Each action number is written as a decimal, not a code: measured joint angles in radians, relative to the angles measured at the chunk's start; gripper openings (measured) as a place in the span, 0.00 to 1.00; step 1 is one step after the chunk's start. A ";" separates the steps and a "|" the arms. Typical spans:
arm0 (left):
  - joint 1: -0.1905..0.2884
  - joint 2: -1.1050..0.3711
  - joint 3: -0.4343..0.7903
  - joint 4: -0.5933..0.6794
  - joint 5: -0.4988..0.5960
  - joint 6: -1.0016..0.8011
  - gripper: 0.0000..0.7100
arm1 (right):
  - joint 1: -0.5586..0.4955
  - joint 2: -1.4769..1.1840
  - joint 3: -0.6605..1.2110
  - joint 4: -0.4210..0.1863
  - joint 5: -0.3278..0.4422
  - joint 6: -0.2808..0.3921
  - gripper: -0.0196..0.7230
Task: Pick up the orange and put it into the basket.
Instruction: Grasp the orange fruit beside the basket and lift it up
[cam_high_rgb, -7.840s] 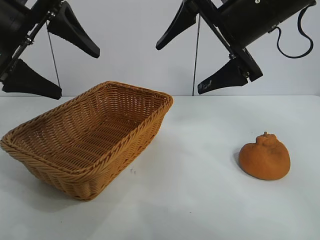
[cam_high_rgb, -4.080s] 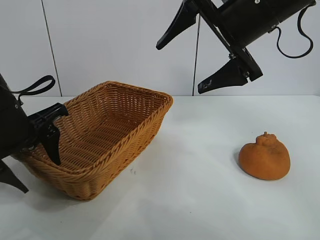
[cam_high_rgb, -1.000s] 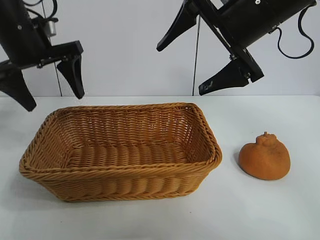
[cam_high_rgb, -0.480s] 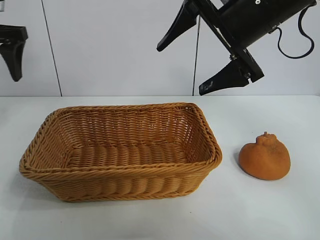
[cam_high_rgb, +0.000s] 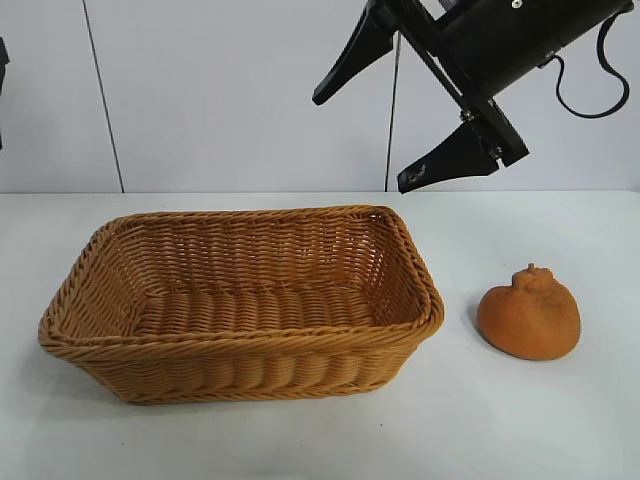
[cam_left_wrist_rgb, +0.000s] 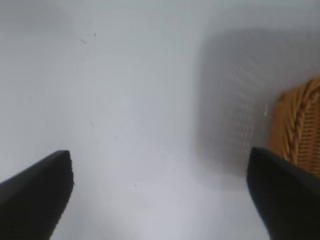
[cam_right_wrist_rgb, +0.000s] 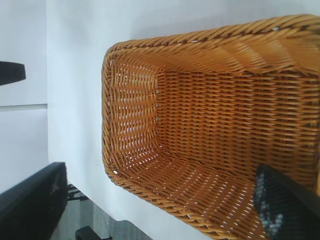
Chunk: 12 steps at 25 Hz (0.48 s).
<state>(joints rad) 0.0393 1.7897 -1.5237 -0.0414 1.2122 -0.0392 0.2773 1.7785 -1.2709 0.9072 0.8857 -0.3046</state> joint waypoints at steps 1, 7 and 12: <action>0.000 -0.043 0.045 0.000 0.000 0.000 0.95 | 0.000 0.000 0.000 -0.001 0.000 0.000 0.96; 0.000 -0.318 0.314 0.000 0.001 0.028 0.95 | 0.000 0.000 0.000 -0.001 0.002 0.000 0.96; 0.000 -0.591 0.532 0.000 0.002 0.033 0.95 | 0.000 0.000 0.000 -0.001 0.013 0.000 0.96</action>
<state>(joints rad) 0.0393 1.1992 -0.9922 -0.0416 1.2144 -0.0059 0.2773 1.7785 -1.2709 0.9063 0.8991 -0.3046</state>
